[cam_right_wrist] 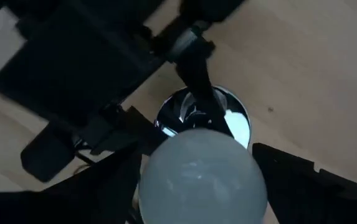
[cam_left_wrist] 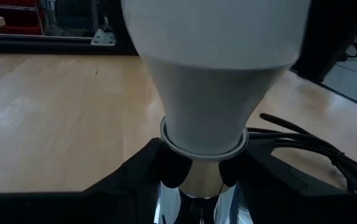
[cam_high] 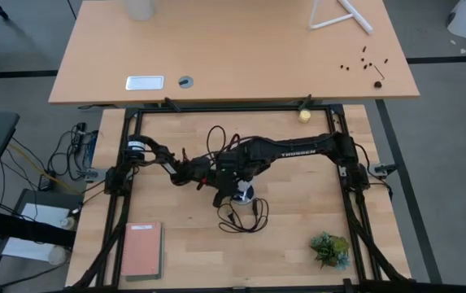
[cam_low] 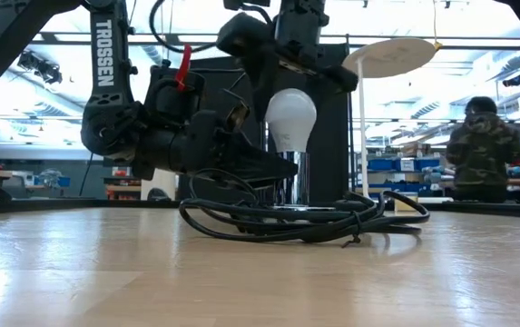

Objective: Screw lightbulb
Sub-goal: Insert the white lightbulb into the silver lamp

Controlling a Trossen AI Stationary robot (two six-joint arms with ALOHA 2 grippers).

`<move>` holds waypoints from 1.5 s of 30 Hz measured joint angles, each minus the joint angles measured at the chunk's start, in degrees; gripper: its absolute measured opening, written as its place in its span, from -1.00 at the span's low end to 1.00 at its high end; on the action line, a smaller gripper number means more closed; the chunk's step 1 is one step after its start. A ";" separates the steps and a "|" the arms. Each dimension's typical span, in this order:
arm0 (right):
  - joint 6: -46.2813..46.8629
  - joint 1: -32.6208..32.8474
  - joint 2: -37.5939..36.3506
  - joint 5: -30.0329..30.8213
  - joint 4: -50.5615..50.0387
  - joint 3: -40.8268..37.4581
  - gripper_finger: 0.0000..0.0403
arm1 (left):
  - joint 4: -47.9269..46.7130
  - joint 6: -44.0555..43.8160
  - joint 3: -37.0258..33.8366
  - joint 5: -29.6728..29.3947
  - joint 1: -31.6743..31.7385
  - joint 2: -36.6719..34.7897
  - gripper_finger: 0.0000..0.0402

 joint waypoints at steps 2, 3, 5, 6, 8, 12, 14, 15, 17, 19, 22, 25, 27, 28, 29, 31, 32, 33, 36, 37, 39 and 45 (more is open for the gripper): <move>-4.09 0.42 -0.02 0.34 0.28 0.00 0.59 | 0.00 0.07 0.00 0.11 0.00 0.02 -0.05; -6.41 0.68 -0.02 0.37 0.25 0.00 0.62 | 0.00 0.12 0.00 0.19 0.00 0.02 -0.05; -10.36 0.90 -0.02 0.35 0.21 0.00 0.68 | 0.02 0.15 0.00 0.22 -0.02 0.02 -0.05; -11.57 0.97 -0.02 0.33 0.21 0.00 0.72 | 0.02 0.14 0.00 0.20 -0.02 0.02 -0.05; -13.75 0.95 -0.02 0.24 0.33 0.02 0.80 | 0.04 0.04 0.00 0.20 -0.02 0.02 -0.05; -22.26 0.53 -0.02 0.20 0.48 0.07 0.93 | 0.09 0.00 0.00 0.15 -0.02 0.04 -0.05; -31.03 0.06 -0.02 -0.86 1.04 0.07 0.97 | 0.11 -0.02 0.00 -0.17 -0.02 0.04 -0.05; -36.06 -0.16 -0.02 -1.92 1.27 0.07 0.98 | 0.11 -0.04 0.00 -0.49 -0.04 0.04 -0.05; -47.54 -0.47 -0.02 -3.27 1.23 0.07 0.97 | 0.17 -0.04 0.00 -0.88 -0.04 0.04 -0.05; -58.64 -0.53 -0.02 -3.69 1.19 0.07 0.96 | 0.19 -0.05 0.00 -1.08 -0.04 0.04 -0.05; -73.61 -0.25 -0.02 -3.86 1.17 0.07 0.96 | 0.22 -0.06 0.00 -1.30 -0.04 0.04 -0.05; -85.43 0.32 -0.02 -3.91 1.08 0.07 0.96 | 0.24 -0.06 0.00 -1.58 -0.04 0.04 -0.05; -93.44 0.61 -0.01 -3.91 0.94 0.07 0.96 | 0.24 -0.07 0.00 -1.74 -0.04 0.04 -0.05; -97.12 0.78 0.00 -3.91 0.93 0.07 0.96 | 0.24 -0.07 0.00 -1.82 -0.04 0.04 -0.05; -100.60 0.92 0.00 -3.90 0.92 0.07 0.96 | 0.26 -0.07 0.00 -1.86 -0.04 0.04 -0.05; -105.81 1.29 0.00 -3.71 0.78 0.07 0.96 | 0.24 -0.02 0.00 -1.88 -0.04 0.04 -0.05; -107.78 1.55 0.02 -3.16 0.47 0.07 0.96 | 0.26 0.11 0.00 -1.90 -0.04 0.04 -0.05; -109.52 1.78 0.02 -2.53 -0.06 0.07 0.96 | 0.26 0.17 0.00 -1.91 -0.04 0.04 -0.05; -114.48 2.04 0.04 -1.22 -0.37 -0.41 0.95 | 0.30 0.17 0.00 -2.34 -0.04 0.04 -0.05; -115.07 2.06 0.06 -1.09 -0.33 -0.73 0.95 | 0.31 0.17 0.00 -2.56 -0.04 0.04 -0.05; -115.29 2.01 0.11 -0.98 -0.43 -1.64 0.93 | 0.33 0.20 0.00 -2.90 -0.04 0.04 -0.05; -118.49 1.91 0.15 -0.28 1.24 -4.09 0.85 | 0.35 0.31 0.00 -3.17 -0.04 0.04 -0.05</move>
